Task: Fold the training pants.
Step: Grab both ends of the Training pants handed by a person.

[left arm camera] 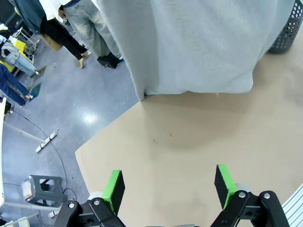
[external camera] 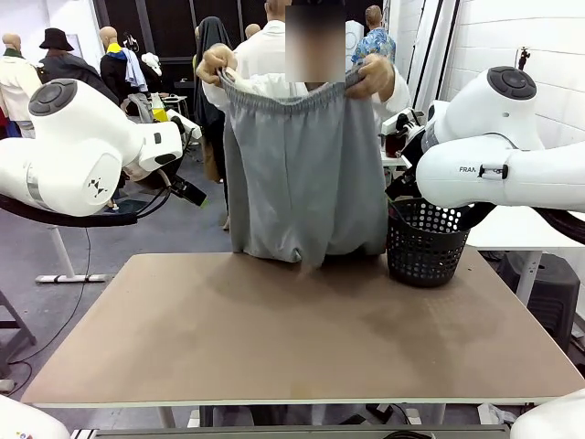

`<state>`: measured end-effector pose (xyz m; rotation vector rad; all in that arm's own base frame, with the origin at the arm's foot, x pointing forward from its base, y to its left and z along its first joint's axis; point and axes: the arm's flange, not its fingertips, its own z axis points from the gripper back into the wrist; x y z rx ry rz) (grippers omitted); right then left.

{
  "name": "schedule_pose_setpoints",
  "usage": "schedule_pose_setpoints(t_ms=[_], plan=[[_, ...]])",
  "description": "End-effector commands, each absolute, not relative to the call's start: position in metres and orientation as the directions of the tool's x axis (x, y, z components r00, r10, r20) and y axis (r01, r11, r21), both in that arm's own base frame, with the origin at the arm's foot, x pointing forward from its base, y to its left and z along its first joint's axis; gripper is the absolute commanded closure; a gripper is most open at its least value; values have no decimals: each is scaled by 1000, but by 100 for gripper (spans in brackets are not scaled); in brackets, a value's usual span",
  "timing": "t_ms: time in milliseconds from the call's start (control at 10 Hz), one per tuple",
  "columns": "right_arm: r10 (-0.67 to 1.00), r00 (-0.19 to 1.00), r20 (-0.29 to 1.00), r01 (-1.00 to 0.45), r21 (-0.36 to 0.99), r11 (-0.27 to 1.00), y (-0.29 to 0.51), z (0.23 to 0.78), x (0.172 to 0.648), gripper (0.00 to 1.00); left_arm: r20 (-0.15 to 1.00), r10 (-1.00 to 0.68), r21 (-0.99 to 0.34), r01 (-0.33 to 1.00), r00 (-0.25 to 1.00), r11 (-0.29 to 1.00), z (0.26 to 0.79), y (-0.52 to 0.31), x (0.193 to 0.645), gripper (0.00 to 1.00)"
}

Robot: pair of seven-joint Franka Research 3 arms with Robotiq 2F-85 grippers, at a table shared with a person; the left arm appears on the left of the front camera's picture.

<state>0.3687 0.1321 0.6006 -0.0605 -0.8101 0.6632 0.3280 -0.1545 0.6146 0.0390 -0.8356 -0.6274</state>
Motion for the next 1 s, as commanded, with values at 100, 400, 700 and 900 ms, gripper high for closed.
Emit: schedule_pose_setpoints(t_ms=[100, 400, 700, 900], plan=[[572, 498, 652, -526, -297, 797, 132, 601, 369, 0, 678, -539, 278, 505, 500, 817, 615, -154, 328, 0], [572, 498, 652, -526, -297, 797, 132, 601, 369, 0, 678, -539, 278, 505, 500, 817, 615, -154, 328, 0], [572, 498, 652, -526, -297, 797, 132, 601, 369, 0, 678, -539, 278, 505, 500, 817, 615, -154, 328, 0], [572, 498, 652, -526, -297, 797, 132, 601, 369, 0, 678, -539, 278, 505, 500, 817, 615, -154, 328, 0]])
